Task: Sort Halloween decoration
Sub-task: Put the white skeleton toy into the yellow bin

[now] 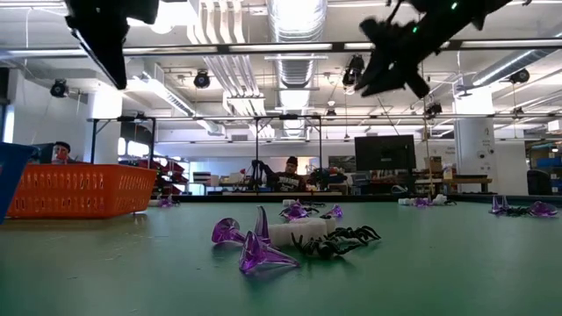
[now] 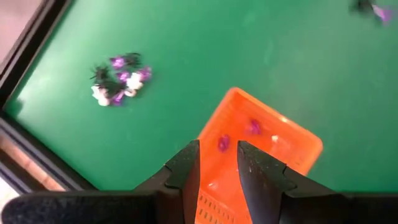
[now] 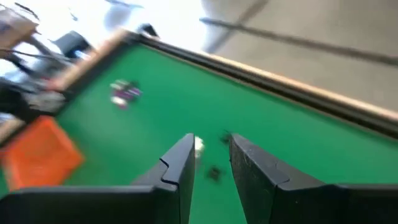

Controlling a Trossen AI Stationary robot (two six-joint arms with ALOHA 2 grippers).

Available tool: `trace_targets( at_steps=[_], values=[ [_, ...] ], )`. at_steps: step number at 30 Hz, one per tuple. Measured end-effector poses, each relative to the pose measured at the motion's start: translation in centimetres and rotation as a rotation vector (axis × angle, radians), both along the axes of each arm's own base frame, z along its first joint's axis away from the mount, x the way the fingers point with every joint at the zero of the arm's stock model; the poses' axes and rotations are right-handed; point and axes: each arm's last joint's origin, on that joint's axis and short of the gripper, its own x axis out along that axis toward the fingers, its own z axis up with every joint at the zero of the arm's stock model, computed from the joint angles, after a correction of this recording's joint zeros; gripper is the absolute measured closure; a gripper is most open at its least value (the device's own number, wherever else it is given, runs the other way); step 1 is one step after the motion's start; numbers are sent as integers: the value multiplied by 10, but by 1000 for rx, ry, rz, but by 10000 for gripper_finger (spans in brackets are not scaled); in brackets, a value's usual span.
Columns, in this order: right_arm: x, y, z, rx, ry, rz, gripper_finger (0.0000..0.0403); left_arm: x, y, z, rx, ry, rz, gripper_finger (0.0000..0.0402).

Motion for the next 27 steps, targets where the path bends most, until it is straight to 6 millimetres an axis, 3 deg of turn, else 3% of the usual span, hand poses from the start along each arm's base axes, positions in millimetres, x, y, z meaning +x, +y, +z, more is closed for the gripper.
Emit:
trace_targets(
  at_steps=[8, 16, 21, 27],
  values=[
    [13, -40, -49, 122, 192, -98, 310, -10, 22, 10, -4, -54, 105, 312],
    [17, -66, -90, 245, 312, -95, 310, -9, 24, 9, 1, -53, 121, 312],
    [16, -68, -99, 232, 377, -65, 310, -9, 24, 9, -1, -52, 126, 313],
    [13, -65, -86, 212, 344, -65, 306, -9, 24, 9, 0, -50, 119, 313]
  ],
)
